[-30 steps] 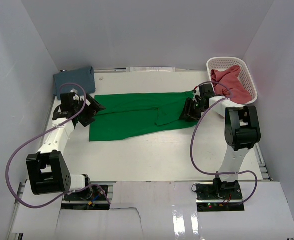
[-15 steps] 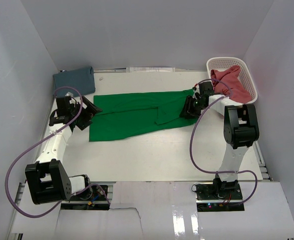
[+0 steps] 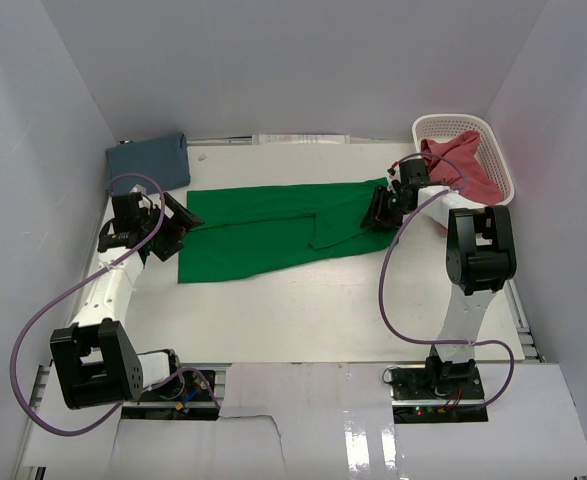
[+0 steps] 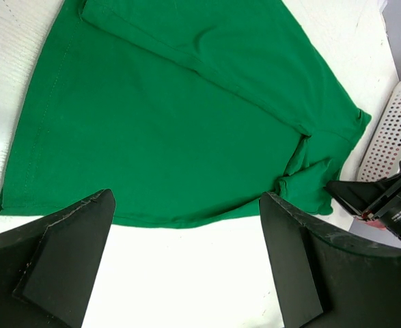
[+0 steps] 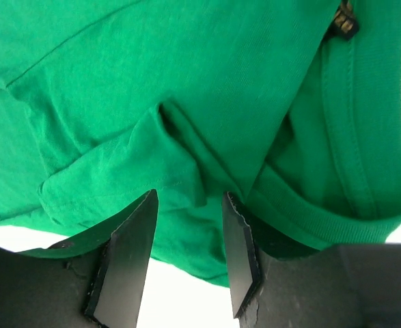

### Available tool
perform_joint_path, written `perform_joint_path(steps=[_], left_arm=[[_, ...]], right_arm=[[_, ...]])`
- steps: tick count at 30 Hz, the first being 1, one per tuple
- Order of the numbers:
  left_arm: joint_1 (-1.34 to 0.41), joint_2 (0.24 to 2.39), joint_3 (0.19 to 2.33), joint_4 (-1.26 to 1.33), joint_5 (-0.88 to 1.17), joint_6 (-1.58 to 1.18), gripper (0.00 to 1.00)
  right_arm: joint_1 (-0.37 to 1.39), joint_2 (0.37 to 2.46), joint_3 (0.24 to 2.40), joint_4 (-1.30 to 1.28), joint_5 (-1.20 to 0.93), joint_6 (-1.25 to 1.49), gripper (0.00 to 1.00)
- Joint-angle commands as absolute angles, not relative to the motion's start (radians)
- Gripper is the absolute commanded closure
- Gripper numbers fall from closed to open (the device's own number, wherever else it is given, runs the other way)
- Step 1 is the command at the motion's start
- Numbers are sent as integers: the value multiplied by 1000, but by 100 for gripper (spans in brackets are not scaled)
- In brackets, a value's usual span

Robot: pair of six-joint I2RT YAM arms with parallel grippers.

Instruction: Fold and stack the t-shirts

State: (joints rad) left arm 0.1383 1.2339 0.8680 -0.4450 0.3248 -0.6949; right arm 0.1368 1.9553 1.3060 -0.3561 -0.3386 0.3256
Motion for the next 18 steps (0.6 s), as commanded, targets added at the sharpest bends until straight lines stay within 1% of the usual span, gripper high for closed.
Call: perform_joint_path(steps=[1,7,9,10,12,14,18], left_arm=[[144,1204,870,-453,328,-680,2],[144,1204,868,-451,328,-678,2],[144,1207,867,-451,328,-676,2],[146,1207,867,-451,328,-676,2],[146,1207,868,-449,330,-676,2],[146,1207,865,-449,328,-675,2],[146,1206,861,-448,325,-672,2]], right_arm=[[130,1988,1356,-334,-328,327,52],[130,2022,1361,-321,-365,342,53],[130,2023,1356,-316,-371,347,55],[130,2017,1353,-313,-371,350,58],[132,2013,1345,-308,-370,350,60],[130,2006,1347,-311,-368,348,64],[130,1996,1361,-330,-368,342,66]])
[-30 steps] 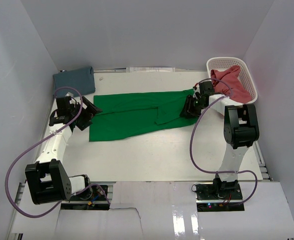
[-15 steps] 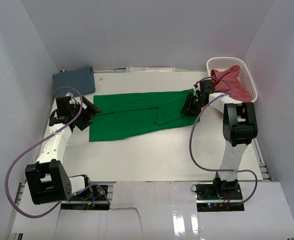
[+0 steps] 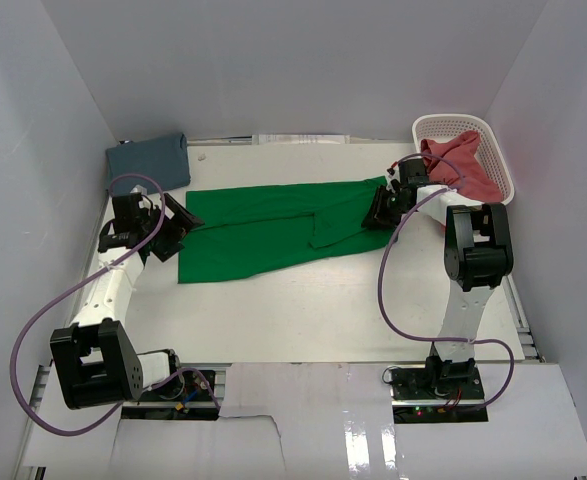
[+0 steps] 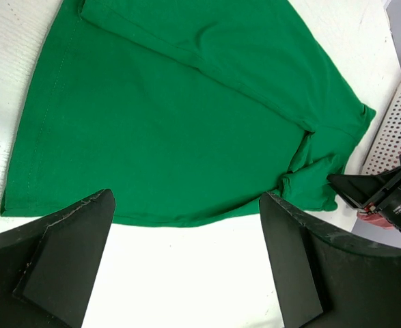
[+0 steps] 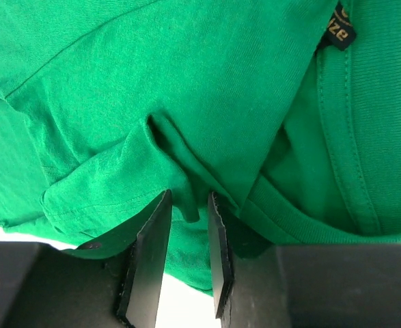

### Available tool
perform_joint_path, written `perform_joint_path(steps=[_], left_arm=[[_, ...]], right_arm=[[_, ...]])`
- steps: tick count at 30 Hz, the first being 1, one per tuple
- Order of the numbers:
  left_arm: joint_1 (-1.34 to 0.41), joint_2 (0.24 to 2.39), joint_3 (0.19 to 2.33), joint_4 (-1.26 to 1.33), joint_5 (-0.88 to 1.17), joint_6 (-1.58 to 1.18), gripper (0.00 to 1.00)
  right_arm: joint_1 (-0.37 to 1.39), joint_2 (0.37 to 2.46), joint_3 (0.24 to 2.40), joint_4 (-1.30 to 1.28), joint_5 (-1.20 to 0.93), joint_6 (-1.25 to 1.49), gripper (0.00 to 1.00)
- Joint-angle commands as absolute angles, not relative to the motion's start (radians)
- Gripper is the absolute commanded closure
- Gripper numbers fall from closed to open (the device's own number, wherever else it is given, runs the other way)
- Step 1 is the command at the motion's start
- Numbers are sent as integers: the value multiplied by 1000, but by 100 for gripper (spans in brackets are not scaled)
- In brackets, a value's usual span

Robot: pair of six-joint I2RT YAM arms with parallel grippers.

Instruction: Fold and stack the t-shirts

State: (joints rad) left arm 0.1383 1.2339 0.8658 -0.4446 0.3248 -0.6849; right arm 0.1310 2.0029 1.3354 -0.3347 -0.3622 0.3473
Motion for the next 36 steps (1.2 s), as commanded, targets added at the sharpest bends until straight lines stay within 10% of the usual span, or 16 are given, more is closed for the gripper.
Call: perform_joint_path(steps=[1,14,36], left_arm=[[146,1206,861,-448,327,-672,2],[146,1207,845,-448,331,-667,2],[161,1146,719,-612,195,-831,2]], right_arm=[[130,1993,1362,-339,-365,342,66],[136,1964,1364,-351,-385,357,92],[133,1796,1453,-489,-403,368,92]])
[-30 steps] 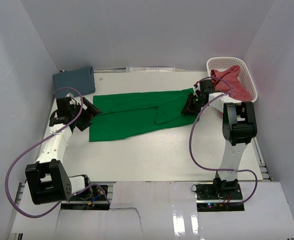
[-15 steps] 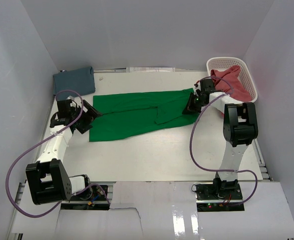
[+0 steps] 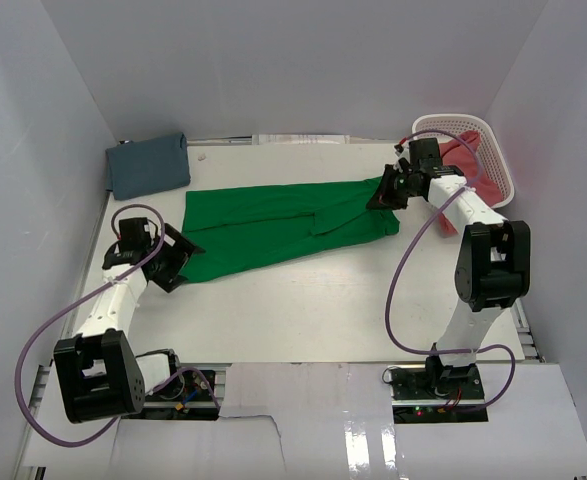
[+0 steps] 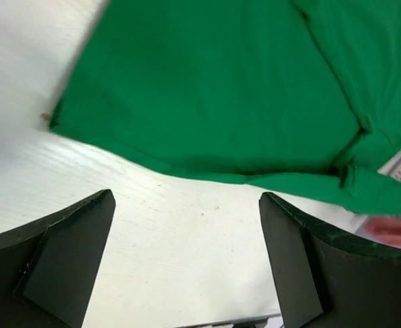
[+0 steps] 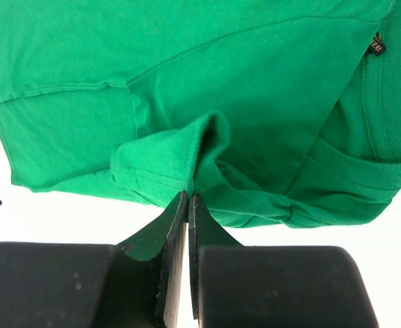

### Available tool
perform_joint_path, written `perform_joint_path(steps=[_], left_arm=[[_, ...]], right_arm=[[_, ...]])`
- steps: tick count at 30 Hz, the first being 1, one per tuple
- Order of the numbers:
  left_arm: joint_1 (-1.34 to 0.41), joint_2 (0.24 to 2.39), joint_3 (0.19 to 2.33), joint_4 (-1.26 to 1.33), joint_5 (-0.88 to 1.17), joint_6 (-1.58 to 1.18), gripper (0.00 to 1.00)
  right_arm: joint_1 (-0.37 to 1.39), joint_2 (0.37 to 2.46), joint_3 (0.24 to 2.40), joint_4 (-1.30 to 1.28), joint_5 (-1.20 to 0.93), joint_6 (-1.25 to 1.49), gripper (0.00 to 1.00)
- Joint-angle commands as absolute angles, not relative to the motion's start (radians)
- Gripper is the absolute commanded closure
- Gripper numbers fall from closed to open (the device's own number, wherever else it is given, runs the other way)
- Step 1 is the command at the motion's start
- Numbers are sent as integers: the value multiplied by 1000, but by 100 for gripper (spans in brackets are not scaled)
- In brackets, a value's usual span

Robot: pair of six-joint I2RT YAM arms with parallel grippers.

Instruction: Fold and stack the t-shirts

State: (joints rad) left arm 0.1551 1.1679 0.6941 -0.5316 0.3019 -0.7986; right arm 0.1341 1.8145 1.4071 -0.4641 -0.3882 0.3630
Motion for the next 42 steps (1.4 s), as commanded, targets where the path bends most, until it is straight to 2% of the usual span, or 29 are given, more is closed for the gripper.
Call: perform_joint_path(steps=[1,6,20,32,34,38,39,42], left_arm=[[161,1152,730,-627,142,-847,2],[161,1232,775,-707,23,-876,3],[161,1276,792,-690,15,-841,4],[161,1288,769,-686,-51,-857,7],[161,1305,769,-670,-51,-870,9],[163,1370,772,-628,-38,-882,24],[163,1374,767,-609,-34,-879,34],[161,1390,749,-566,-14,-881,39]], right_arm=[[133,1804,1457,-491,-406,370,92],[133,1809,1459,-491,-416,371,92],[135,1861,1376,-448,-439,367,92],[143,1939,1399,-410,-437,380,92],[144,1936,1397,-407,-436,380,92],[144,1928,1391,-402,-436,380,92],[144,1927,1388,-402,-436,380,92],[144,1925,1387,-402,-437,380,92]])
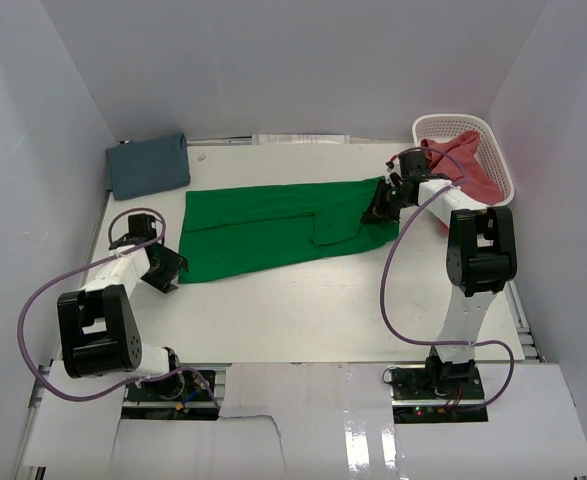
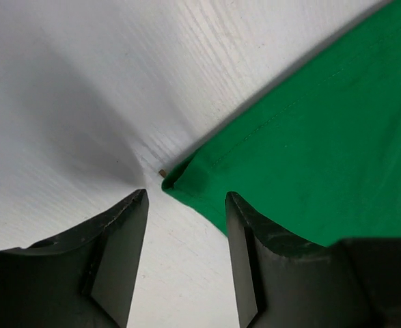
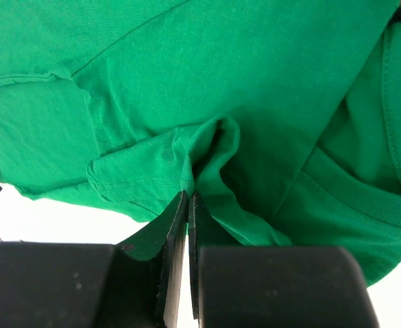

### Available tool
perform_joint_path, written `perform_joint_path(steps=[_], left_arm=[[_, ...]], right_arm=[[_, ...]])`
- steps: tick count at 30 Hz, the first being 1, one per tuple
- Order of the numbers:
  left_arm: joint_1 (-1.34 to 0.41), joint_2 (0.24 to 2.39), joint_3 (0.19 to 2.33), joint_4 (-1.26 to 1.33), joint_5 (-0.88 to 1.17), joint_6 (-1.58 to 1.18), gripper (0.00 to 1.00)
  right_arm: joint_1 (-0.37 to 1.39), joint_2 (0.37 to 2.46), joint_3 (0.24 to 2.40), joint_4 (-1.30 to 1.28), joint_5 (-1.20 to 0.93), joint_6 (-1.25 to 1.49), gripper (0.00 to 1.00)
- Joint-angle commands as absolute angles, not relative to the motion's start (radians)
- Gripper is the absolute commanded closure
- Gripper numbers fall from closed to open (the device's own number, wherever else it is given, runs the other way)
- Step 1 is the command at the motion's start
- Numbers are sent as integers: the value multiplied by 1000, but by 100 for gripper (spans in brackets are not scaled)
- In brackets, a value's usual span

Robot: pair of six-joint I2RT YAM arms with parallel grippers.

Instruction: Fold and stack the t-shirts

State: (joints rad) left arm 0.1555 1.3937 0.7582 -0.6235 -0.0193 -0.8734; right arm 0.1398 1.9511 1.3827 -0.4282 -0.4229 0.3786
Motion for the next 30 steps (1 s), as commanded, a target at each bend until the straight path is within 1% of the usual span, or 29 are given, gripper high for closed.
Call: perform_joint_path(steps=[1,7,9,10,13,14,21,30], left_arm=[[161,1394,744,-560,-9,-879,41],[161,1427,719,-542,-28,-879,42],[163,1434,707,-522,-18,-881,53],[161,1437,703,-512,-12,-881,67],[161,1463,709,-500,14,-871,87],[161,1469,715,-500,38,-867,100],[161,1436,797,-551,45,-828,100],[161,1379,845,-618,25,-808,100]], right_arm=[[144,1925,1387,-402,-436,380,92],[144,1925,1388,-399,-437,380,92],[144,1925,1387,-399,-437,380,92],[144,1925,1385,-399,-437,380,92],[144,1922,1384,-399,-437,379,92],[144,1922,1385,-399,-437,379,92],[140,1948,1427,-426,-436,373,92],[121,1980,1502,-449,-446,380,92]])
